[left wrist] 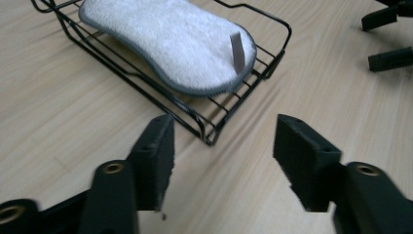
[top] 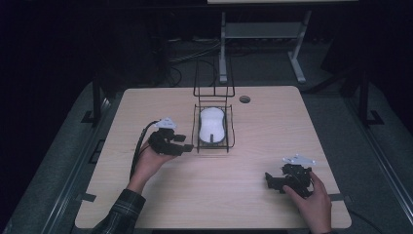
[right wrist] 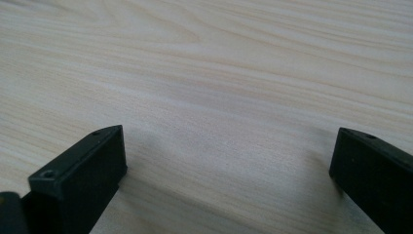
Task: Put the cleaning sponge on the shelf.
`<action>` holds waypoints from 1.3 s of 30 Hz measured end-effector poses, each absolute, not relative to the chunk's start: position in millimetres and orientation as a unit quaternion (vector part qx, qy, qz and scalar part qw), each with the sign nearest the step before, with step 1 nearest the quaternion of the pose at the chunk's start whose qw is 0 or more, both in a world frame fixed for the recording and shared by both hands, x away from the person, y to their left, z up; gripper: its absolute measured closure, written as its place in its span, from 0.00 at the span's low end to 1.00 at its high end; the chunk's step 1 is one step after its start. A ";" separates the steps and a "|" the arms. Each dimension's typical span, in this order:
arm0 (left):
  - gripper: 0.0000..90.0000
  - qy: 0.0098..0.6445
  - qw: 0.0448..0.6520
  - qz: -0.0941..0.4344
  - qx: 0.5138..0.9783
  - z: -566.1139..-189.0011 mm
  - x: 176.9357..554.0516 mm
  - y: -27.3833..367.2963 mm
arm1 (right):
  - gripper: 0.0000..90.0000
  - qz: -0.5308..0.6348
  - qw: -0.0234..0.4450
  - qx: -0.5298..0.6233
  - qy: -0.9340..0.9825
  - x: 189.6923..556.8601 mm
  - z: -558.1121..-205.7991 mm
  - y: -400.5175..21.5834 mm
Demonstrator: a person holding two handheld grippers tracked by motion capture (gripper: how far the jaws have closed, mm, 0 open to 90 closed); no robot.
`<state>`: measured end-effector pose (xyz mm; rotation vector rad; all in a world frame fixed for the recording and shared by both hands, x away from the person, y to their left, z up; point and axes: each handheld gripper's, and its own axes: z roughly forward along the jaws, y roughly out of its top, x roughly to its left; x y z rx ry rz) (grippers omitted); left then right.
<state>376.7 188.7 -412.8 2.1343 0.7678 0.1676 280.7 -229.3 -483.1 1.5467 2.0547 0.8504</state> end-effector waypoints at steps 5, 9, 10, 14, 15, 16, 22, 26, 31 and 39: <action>0.31 0.313 0.410 0.084 0.852 -419.5 358.3 196.8 | 0.00 0.307 0.215 0.558 0.741 280.7 -483.1 -229.3; 0.24 0.318 0.393 0.096 0.857 -424.4 342.6 205.3 | 0.00 0.307 0.215 0.558 0.741 280.6 -483.1 -229.3; 0.22 0.319 0.386 0.100 0.860 -425.8 337.3 208.6 | 0.00 0.307 0.215 0.558 0.741 280.6 -483.1 -229.3; 0.18 0.324 0.377 0.099 0.862 -431.8 319.3 218.2 | 0.00 0.307 0.215 0.558 0.741 280.6 -483.1 -229.3; 0.18 0.323 0.370 0.099 0.865 -433.1 315.0 220.2 | 0.00 0.307 0.214 0.558 0.741 280.6 -483.1 -229.3; 0.17 0.325 0.367 0.100 0.866 -434.7 310.5 221.7 | 0.00 0.307 0.215 0.557 0.741 280.6 -483.2 -229.4; 0.14 0.334 0.348 0.107 0.870 -449.4 286.2 233.1 | 0.00 0.307 0.214 0.558 0.741 280.6 -483.1 -229.3; 0.14 0.341 0.337 0.110 0.870 -459.3 277.7 241.9 | 0.00 0.307 0.214 0.558 0.741 280.6 -483.1 -229.3; 0.14 0.335 0.334 0.127 0.872 -468.3 270.0 253.0 | 0.00 0.307 0.214 0.557 0.741 280.7 -483.1 -229.2; 0.14 0.326 0.364 0.139 0.861 -474.6 265.0 262.2 | 0.00 0.308 0.214 0.556 0.742 280.7 -483.1 -229.1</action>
